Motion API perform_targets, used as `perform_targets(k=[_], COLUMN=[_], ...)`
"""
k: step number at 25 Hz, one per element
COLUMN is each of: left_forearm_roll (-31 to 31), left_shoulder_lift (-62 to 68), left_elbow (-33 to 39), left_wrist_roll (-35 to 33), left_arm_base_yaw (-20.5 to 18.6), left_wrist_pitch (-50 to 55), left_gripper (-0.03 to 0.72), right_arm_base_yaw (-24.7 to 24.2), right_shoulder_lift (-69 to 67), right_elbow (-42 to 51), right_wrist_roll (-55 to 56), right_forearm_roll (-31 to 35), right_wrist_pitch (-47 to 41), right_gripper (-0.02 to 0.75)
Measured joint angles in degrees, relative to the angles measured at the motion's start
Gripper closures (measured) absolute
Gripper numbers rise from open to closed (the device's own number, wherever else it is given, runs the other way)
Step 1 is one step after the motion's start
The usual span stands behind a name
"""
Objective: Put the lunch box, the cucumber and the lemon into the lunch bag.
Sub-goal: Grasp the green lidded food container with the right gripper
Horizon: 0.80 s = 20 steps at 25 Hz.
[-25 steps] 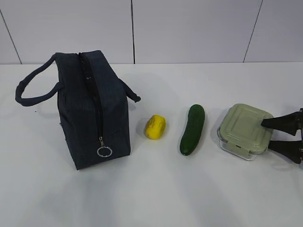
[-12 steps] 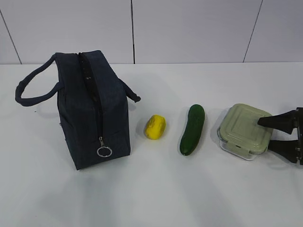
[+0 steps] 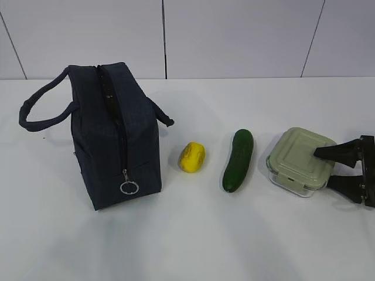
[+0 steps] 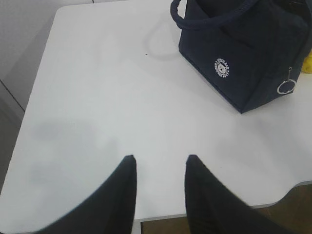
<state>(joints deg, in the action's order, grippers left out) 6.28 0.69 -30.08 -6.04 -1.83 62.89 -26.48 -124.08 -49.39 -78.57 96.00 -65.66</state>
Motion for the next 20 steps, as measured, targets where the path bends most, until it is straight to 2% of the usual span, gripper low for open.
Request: perform_targets(k=[20], left_forearm_roll=[0.0], left_shoulder_lift=[0.0], left_elbow=[0.0], left_wrist_roll=[0.0], left_arm_base_yaw=[0.0], left_wrist_pitch=[0.0], left_gripper=[0.448], right_arm_base_yaw=[0.0], right_shoulder_lift=[0.0], right_elbow=[0.0], right_wrist_roll=[0.63], right_forearm_roll=[0.57], right_wrist_pitch=[0.0], right_gripper=[0.15])
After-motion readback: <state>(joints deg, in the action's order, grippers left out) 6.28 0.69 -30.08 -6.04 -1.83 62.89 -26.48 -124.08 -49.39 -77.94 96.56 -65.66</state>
